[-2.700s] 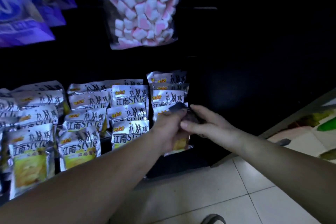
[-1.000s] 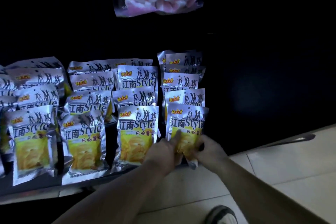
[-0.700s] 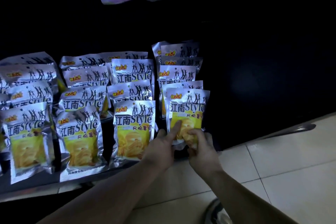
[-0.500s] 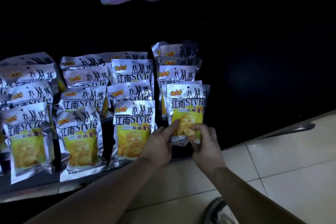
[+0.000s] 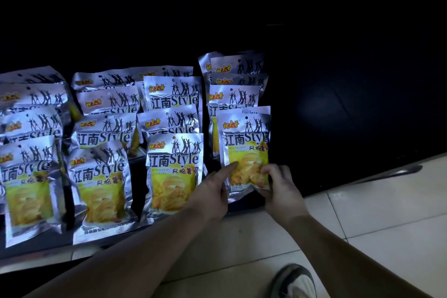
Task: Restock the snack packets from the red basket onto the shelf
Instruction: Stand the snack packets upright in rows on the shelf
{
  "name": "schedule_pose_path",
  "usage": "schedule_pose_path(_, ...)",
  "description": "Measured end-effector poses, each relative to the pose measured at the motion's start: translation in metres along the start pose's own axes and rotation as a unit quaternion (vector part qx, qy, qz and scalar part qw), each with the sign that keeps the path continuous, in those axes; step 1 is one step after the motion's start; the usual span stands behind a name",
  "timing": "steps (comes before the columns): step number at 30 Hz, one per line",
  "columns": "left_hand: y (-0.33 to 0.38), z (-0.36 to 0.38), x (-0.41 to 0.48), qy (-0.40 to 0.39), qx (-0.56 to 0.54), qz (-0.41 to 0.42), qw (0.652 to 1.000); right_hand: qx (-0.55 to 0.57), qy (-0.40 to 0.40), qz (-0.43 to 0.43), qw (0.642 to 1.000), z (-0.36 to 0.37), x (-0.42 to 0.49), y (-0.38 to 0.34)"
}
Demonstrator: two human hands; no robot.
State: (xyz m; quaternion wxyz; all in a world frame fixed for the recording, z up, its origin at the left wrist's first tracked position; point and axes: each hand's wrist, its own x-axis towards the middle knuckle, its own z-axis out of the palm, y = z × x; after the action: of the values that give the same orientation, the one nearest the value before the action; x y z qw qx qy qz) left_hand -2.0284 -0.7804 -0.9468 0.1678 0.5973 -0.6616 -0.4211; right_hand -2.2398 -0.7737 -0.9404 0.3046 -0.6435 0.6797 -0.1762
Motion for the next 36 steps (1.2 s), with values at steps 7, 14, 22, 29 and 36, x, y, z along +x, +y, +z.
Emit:
schedule_pose_path(7,0.007,0.011,0.007,-0.018,0.148,-0.047,0.988,0.018,0.034,-0.013,0.999,0.019,-0.009,-0.008)
schedule_pose_path(14,-0.001,0.007,0.01,-0.04,0.184,-0.021,0.982,0.002,0.009,-0.022,1.0,0.011,-0.001,0.0)
schedule_pose_path(22,0.007,0.006,0.007,-0.027,0.249,0.012,0.968,-0.055,-0.035,-0.046,0.997,0.011,-0.002,0.004)
schedule_pose_path(29,0.015,0.017,0.009,0.003,0.255,0.083,0.963,-0.054,-0.025,-0.017,0.998,0.009,-0.01,0.011)
schedule_pose_path(36,0.013,0.021,0.013,0.006,0.329,0.075,0.941,-0.06,-0.034,-0.02,0.997,0.008,0.002,0.011)
